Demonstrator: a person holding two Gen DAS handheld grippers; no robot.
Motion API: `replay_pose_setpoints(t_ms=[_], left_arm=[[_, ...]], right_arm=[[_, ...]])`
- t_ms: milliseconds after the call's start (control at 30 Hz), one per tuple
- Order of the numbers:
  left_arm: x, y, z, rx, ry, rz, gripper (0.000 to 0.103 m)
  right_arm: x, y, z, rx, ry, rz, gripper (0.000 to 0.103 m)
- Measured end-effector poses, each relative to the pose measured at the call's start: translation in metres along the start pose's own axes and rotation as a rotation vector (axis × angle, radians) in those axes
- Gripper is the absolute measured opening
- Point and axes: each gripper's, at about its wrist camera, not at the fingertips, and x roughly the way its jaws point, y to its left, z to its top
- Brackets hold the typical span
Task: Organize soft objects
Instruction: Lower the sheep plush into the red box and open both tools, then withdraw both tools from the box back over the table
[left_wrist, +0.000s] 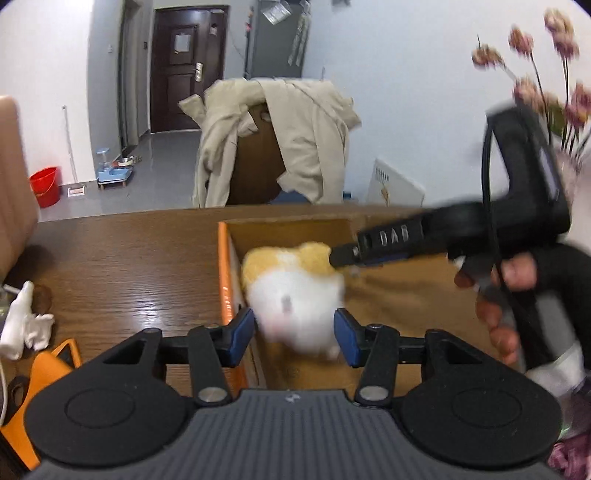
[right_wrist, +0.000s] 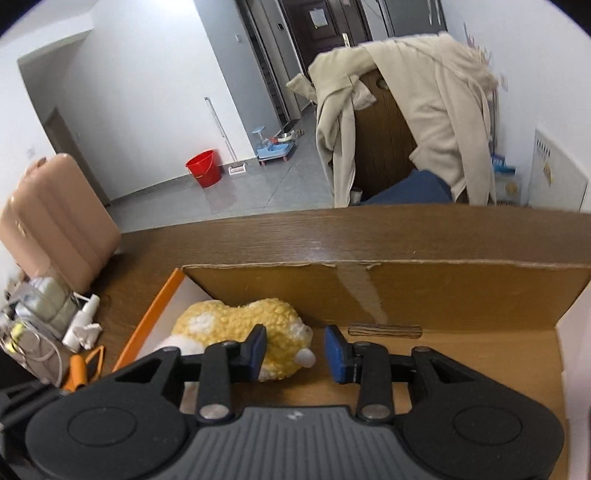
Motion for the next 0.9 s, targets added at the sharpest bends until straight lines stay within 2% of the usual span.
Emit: replay_pose_setpoints(t_ms=[100, 200, 267, 333, 400, 467, 533, 600, 667, 733, 900], left_arm=[[-0.022, 0.001, 0.005, -0.007, -0.047, 0.023, 0.051], [-0.047, -0.001, 0.012, -0.004, -0.075, 0.062, 0.053], [-0.068, -0.005, 0.016, -0.002, -0.104, 0.072, 0.06], [-0.088, -0.009, 0.018, 0.008, -0.136, 0.08, 0.065], [-0.111, -0.014, 0.02, 0.017, -0.171, 0.089, 0.067], [-0.132, -0.02, 0.02, 0.022, -0.198, 0.1, 0.072], [-0.152, -0.026, 0.017, 0.026, -0.228, 0.113, 0.076], [-0.176, -0.034, 0.009, 0.039, -0.261, 0.126, 0.083], [-0.195, -0.043, -0.001, 0.057, -0.289, 0.135, 0.089], [-0.211, -0.05, -0.011, 0.06, -0.303, 0.138, 0.09], [-0.25, -0.074, -0.055, 0.059, -0.364, 0.149, 0.099]], right_arm=[[-0.011, 0.0, 0.003, 0.006, -0.012, 0.023, 0.039], [-0.045, 0.001, 0.007, 0.011, -0.048, 0.04, 0.039], [-0.074, 0.002, 0.009, -0.005, -0.087, 0.05, 0.04], [-0.113, 0.003, 0.008, -0.031, -0.129, 0.051, 0.046], [-0.148, 0.003, 0.004, -0.059, -0.171, 0.044, 0.055], [-0.186, 0.001, -0.005, -0.094, -0.213, 0.028, 0.059], [-0.222, -0.002, -0.018, -0.138, -0.257, -0.004, 0.064], [-0.254, -0.007, -0.035, -0.171, -0.301, -0.047, 0.074], [-0.281, -0.013, -0.054, -0.202, -0.339, -0.093, 0.08], [-0.303, -0.017, -0.076, -0.213, -0.367, -0.136, 0.081], [-0.338, -0.015, -0.142, -0.224, -0.406, -0.098, 0.087]])
